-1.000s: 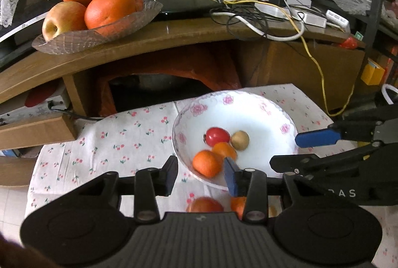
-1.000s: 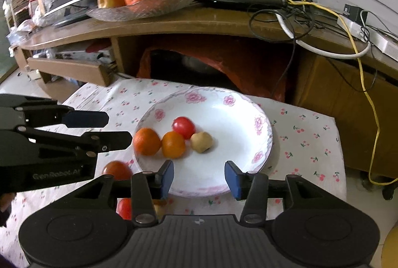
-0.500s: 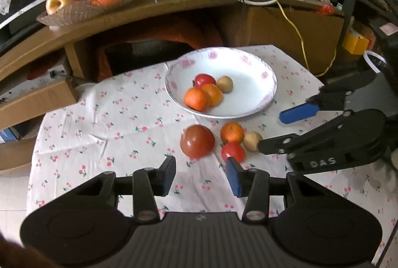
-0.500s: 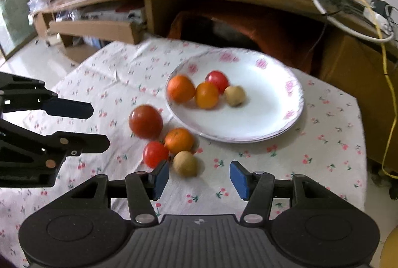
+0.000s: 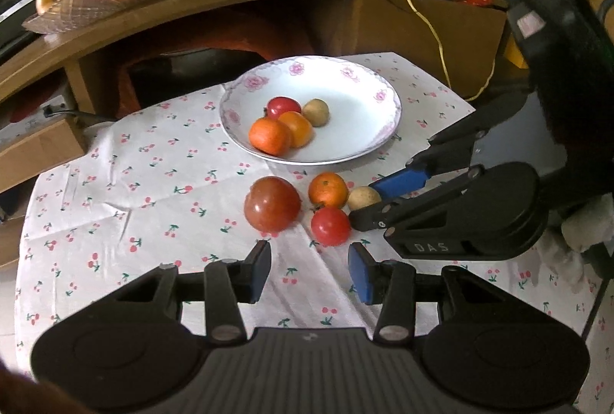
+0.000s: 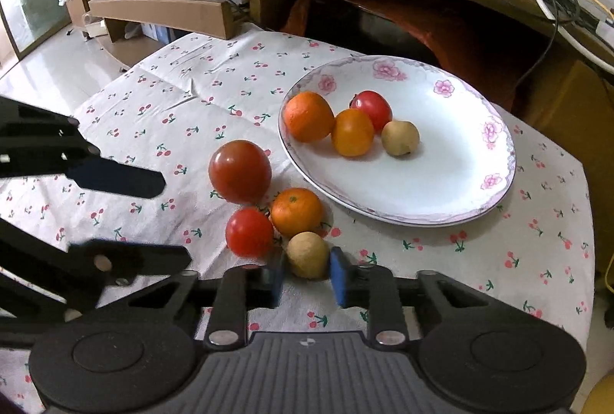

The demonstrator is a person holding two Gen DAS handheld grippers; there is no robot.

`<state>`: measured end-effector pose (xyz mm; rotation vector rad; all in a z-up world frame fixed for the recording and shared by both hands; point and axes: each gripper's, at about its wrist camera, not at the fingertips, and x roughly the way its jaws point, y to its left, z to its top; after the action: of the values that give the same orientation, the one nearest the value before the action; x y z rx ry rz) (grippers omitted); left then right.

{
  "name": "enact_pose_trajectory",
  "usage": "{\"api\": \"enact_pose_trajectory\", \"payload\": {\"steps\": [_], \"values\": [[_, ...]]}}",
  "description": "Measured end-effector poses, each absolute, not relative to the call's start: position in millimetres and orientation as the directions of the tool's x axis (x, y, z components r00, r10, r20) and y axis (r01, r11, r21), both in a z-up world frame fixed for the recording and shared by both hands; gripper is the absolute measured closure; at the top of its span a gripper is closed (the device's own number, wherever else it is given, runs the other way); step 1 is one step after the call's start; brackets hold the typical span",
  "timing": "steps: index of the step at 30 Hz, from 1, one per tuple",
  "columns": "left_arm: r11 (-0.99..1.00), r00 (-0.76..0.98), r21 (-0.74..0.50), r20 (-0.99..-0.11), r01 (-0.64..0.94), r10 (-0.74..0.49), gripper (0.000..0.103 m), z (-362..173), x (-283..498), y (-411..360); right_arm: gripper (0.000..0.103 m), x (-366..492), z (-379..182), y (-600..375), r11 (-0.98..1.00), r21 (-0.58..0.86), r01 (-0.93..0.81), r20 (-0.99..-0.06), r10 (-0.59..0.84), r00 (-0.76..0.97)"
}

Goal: Organize fruits
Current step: 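Grasp the second brown kiwi with the right gripper while the left grasps a red tomato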

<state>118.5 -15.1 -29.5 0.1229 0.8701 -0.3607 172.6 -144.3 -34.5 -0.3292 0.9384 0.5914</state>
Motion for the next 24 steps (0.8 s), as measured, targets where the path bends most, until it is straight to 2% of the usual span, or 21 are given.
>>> {"api": "enact_pose_trajectory", "payload": {"steps": [12,19,22,24], "values": [[0.93,0.591,-0.011,-0.769,0.368,-0.243,0.054,-49.0,135.8,-47.8,0.079,166.1,-29.6,-183.4,0.833,-0.008,-0.553,-0.832,0.301,0.466],[0.943,0.59,-0.036,-0.772,0.33,-0.236,0.054,-60.1,147.3,-53.4,0.079,166.4,-30.2,-190.7,0.841,0.0,-0.541,-0.833,0.299,0.466],[0.948,0.598,-0.037,-0.768,0.317,-0.23,0.061,-59.7,149.1,-54.9,0.079,165.8,-30.2,-190.7,0.841,-0.002,-0.54,-0.833,0.298,0.466],[0.947,0.595,-0.04,-0.77,0.317,-0.232,0.069,-59.1,148.8,-54.2,0.079,164.6,-29.7,-190.8,0.841,-0.006,-0.54,-0.834,0.294,0.467]]}}
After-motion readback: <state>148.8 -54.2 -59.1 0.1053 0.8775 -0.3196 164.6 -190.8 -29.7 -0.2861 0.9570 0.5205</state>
